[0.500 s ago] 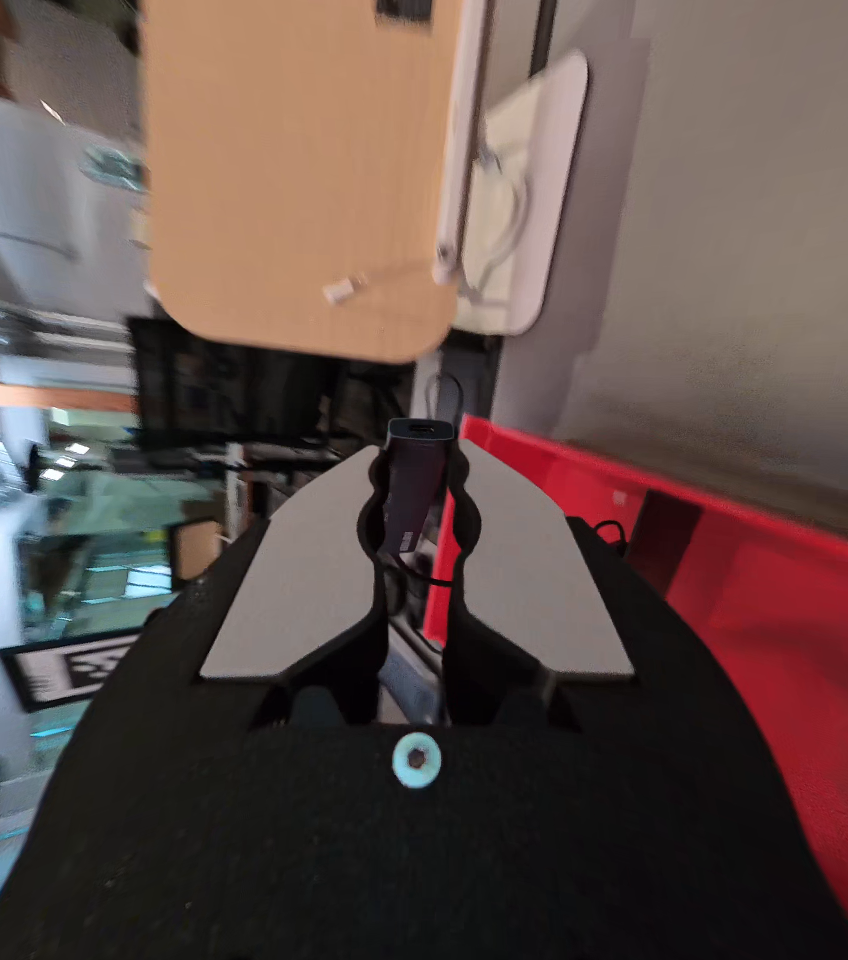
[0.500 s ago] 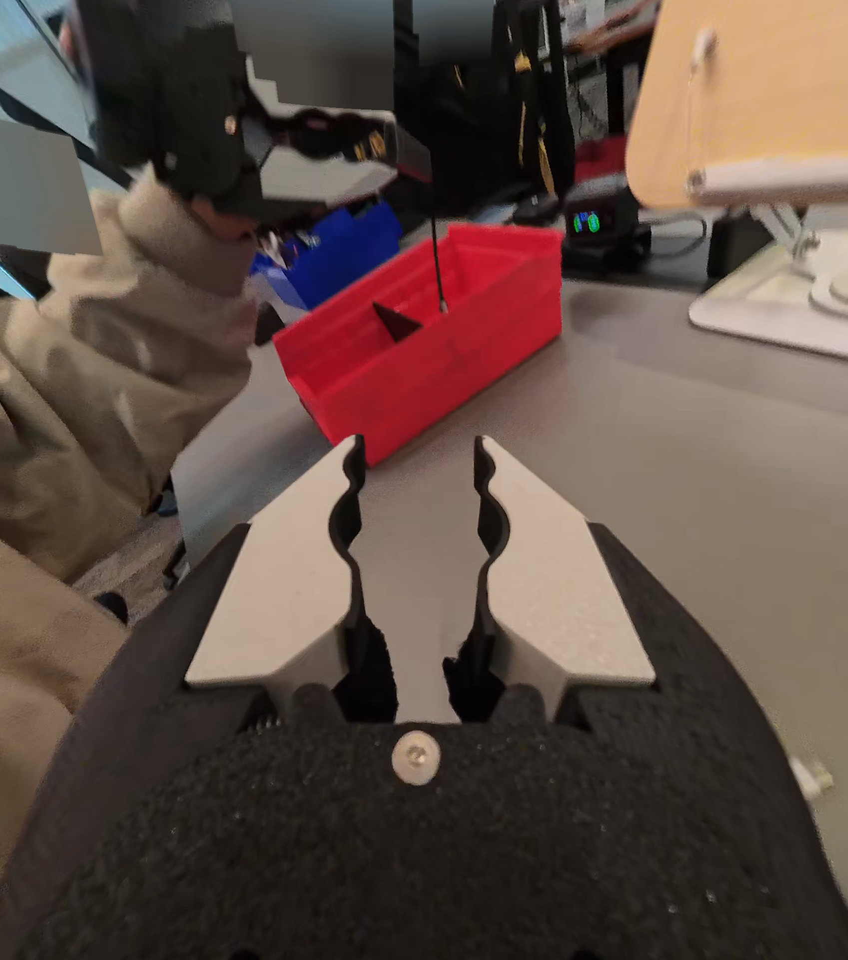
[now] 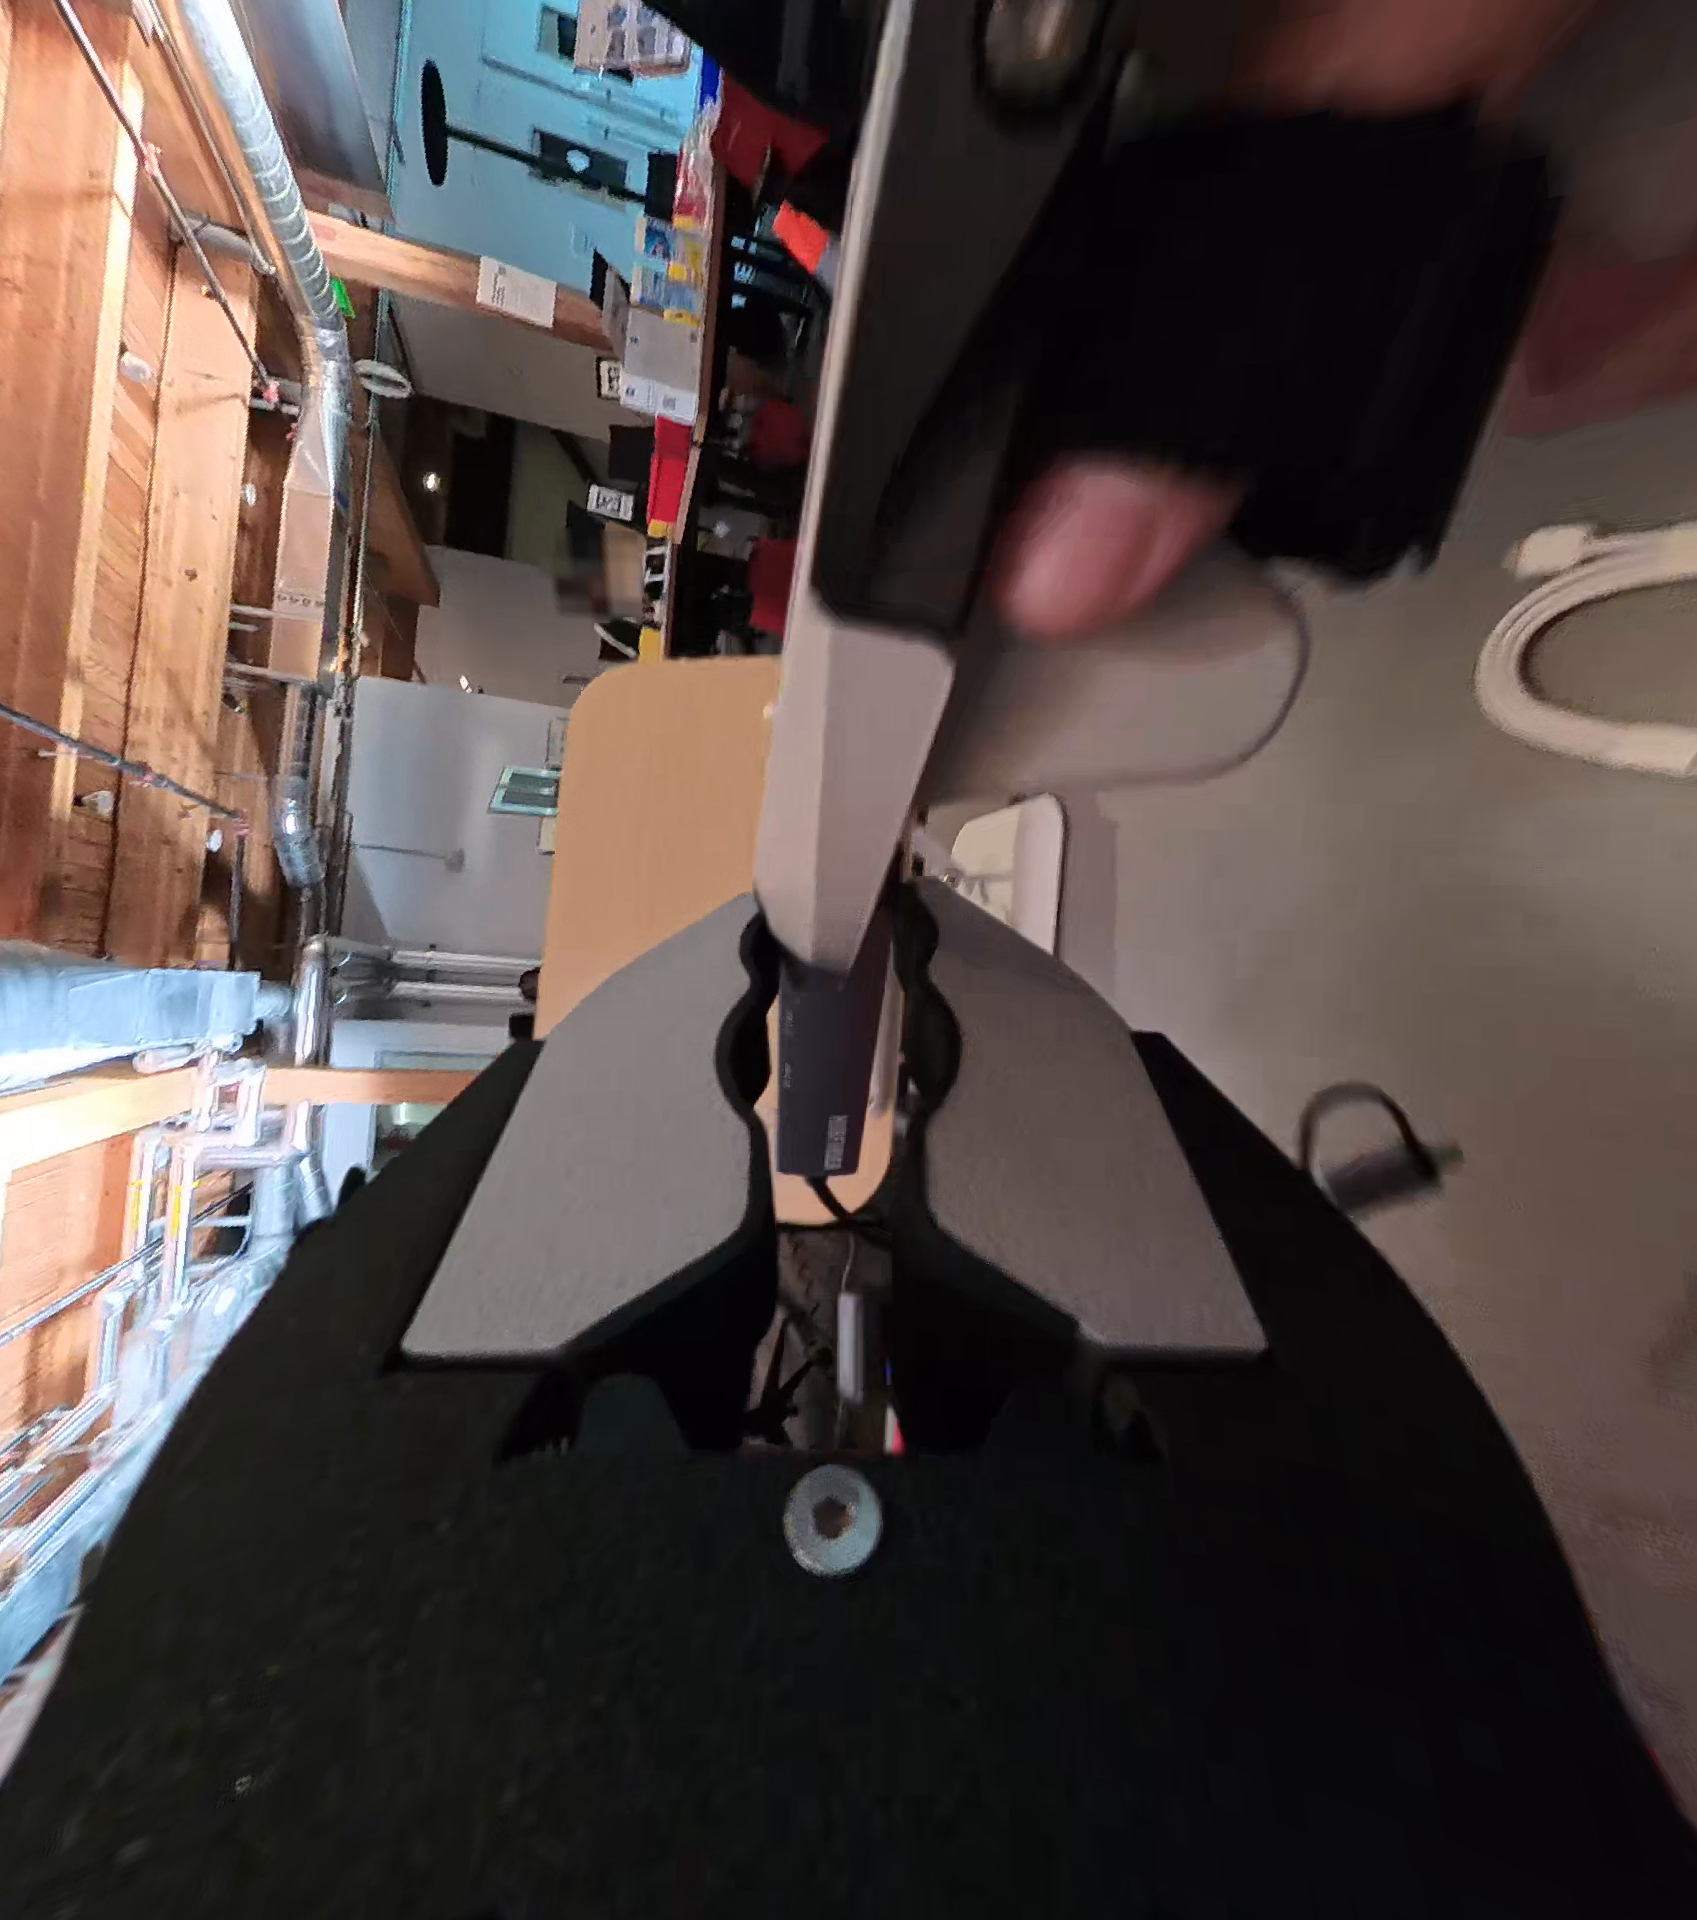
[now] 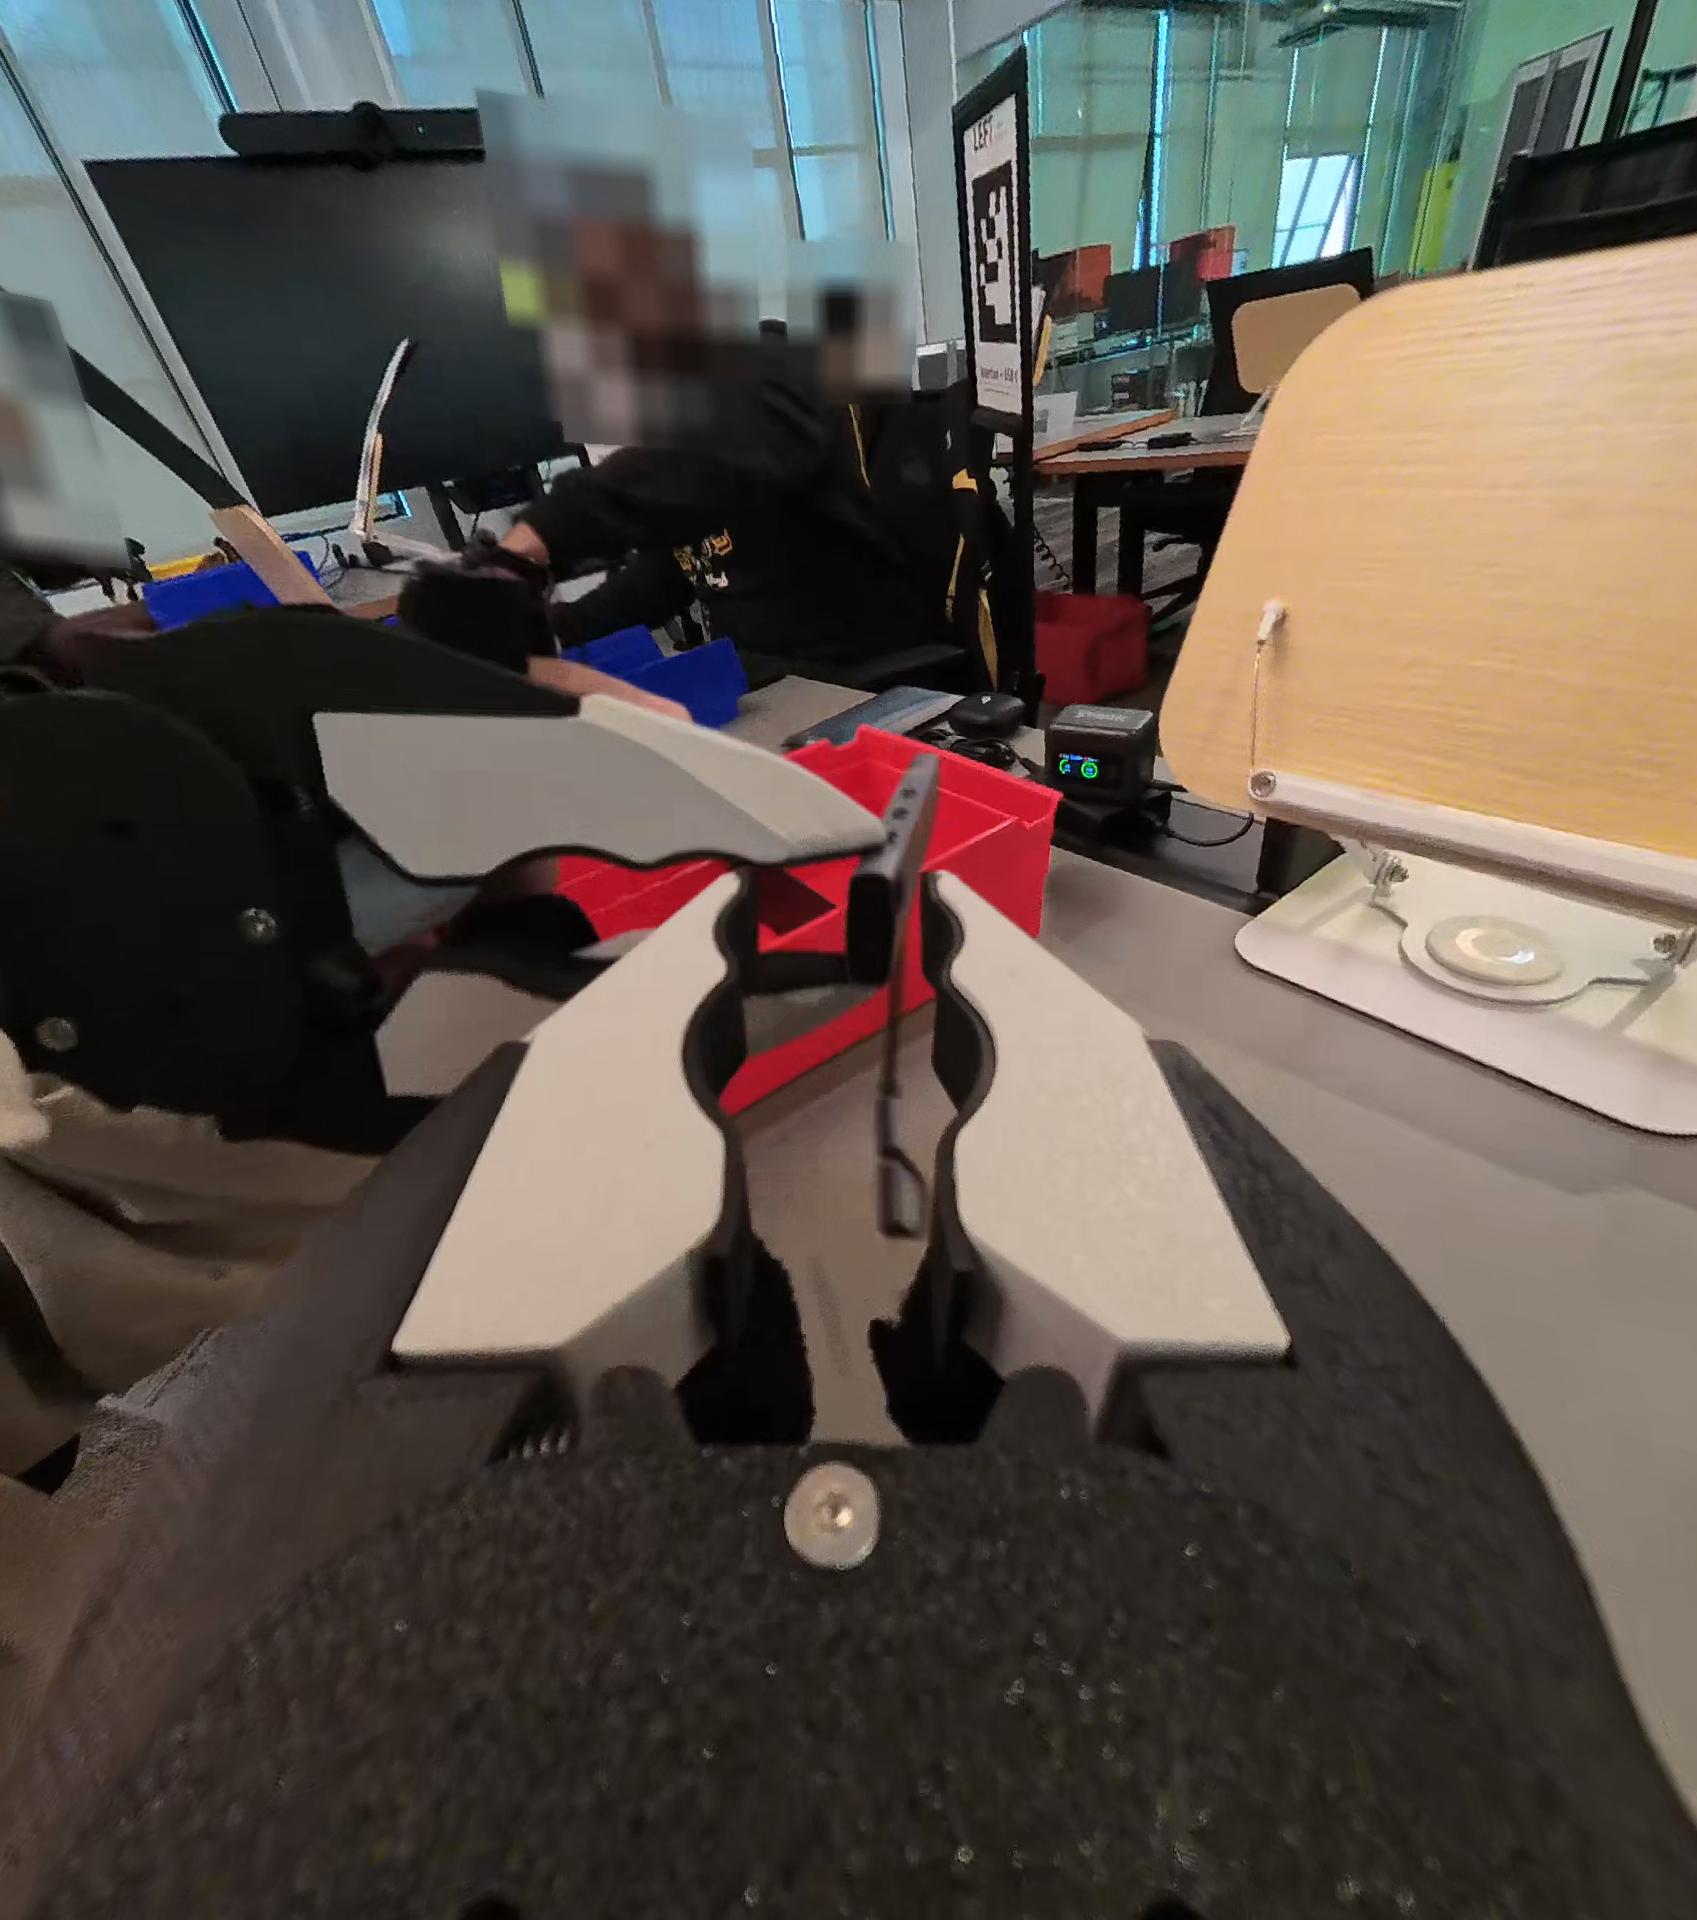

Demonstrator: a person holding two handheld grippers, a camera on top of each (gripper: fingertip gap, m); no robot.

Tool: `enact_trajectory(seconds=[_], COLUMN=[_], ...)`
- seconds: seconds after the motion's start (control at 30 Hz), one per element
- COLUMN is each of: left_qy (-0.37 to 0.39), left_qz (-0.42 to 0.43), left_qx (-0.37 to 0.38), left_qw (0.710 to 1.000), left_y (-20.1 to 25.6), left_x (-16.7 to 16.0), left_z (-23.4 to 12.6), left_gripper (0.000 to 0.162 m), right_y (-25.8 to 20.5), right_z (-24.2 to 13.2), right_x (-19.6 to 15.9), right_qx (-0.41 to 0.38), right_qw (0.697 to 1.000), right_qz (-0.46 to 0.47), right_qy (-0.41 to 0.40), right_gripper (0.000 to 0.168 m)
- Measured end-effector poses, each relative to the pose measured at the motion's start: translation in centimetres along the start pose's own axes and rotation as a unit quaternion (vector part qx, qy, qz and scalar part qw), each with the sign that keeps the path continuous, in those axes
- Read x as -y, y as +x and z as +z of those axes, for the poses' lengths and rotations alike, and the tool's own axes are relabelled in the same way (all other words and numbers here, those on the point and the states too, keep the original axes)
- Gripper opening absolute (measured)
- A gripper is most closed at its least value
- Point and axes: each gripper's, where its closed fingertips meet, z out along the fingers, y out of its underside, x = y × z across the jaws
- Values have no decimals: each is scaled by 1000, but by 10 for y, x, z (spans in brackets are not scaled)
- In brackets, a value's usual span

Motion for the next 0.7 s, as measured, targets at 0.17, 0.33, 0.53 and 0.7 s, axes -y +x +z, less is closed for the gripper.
enact_trajectory(seconds=[0.17,0.33,0.53,0.7], left_qy=[0,1,83,239], left_qz=[-11,-53,-450,-690], left_qx=[-7,-28,-215,-259], left_qw=[1000,998,863,633], left_y=[18,42,90,88], left_x=[16,22,40,40], left_z=[13,24,3,-1], left_gripper=[21,19,24,33], right_y=[22,33,57,35], right_z=[-17,-27,-50,-76], right_x=[-19,-43,-45,-24], right_qx=[-43,-23,18,156], right_qw=[999,999,998,965], right_qz=[-5,13,48,113], right_qy=[-22,-43,37,176], right_gripper=[10,7,8,7])
